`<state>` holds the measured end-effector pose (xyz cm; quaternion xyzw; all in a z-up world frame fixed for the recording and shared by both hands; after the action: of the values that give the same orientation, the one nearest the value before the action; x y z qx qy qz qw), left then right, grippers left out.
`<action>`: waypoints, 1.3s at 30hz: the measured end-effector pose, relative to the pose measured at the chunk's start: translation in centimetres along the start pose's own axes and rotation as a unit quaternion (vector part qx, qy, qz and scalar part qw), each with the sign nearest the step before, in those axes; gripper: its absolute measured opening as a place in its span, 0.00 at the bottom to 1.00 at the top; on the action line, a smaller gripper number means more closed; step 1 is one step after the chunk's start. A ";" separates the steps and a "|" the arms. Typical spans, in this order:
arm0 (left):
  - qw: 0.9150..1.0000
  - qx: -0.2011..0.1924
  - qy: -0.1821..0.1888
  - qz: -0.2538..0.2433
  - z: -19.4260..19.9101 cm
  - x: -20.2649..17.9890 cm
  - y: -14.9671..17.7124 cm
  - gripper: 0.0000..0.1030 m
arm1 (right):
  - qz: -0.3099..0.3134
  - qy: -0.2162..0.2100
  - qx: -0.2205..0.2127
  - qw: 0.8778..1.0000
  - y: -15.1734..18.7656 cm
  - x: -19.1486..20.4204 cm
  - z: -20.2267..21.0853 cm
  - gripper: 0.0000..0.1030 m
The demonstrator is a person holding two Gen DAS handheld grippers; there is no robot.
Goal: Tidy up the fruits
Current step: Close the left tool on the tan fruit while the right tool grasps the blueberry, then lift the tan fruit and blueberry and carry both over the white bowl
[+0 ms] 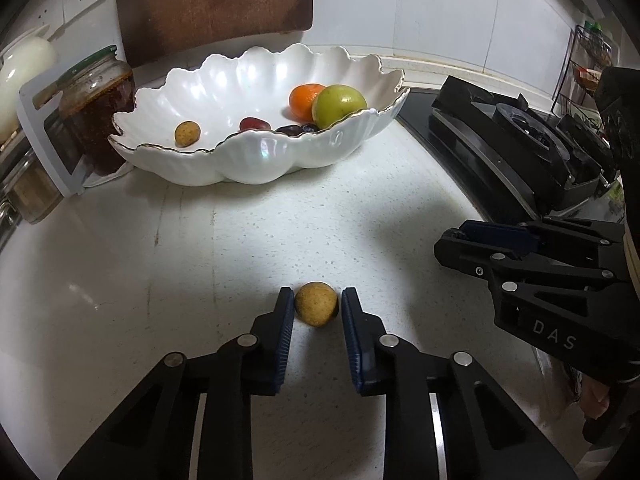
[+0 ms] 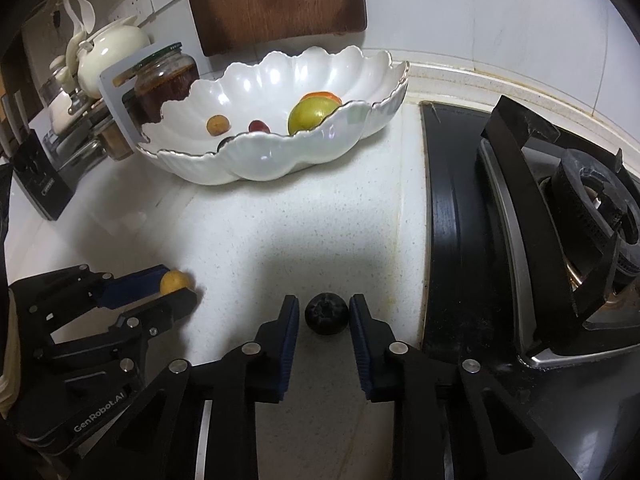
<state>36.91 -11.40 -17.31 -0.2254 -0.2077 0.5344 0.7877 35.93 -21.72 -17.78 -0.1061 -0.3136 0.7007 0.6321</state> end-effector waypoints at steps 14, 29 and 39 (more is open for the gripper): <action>1.000 -0.013 -0.001 0.024 1.9 0.4 -0.2 0.23 | 0.011 -0.007 -0.019 1.000 -0.2 0.8 1.8 0.23; 0.995 -0.075 -0.025 0.065 7.8 1.9 -1.1 0.22 | 0.041 -0.009 -0.086 0.995 -1.4 3.1 7.6 0.24; 0.988 -0.132 -0.042 0.072 11.6 2.5 -2.4 0.22 | 0.057 -0.010 -0.126 0.990 -2.0 4.4 10.8 0.24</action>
<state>32.95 -8.24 -6.28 -0.3186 -0.2926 0.5667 0.7012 30.95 -20.81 -7.11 -0.1958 -0.3988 0.6917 0.5694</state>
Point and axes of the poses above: each gripper's, at about its wrist camera, not at the fingertips, and z roughly against the way its jaws point, x to its left, y to its underside, the point moved 4 cm from there along -z, roughly the way its jaws point, and after that the axes turned 8 degrees about -y, right-handed, at the moved point
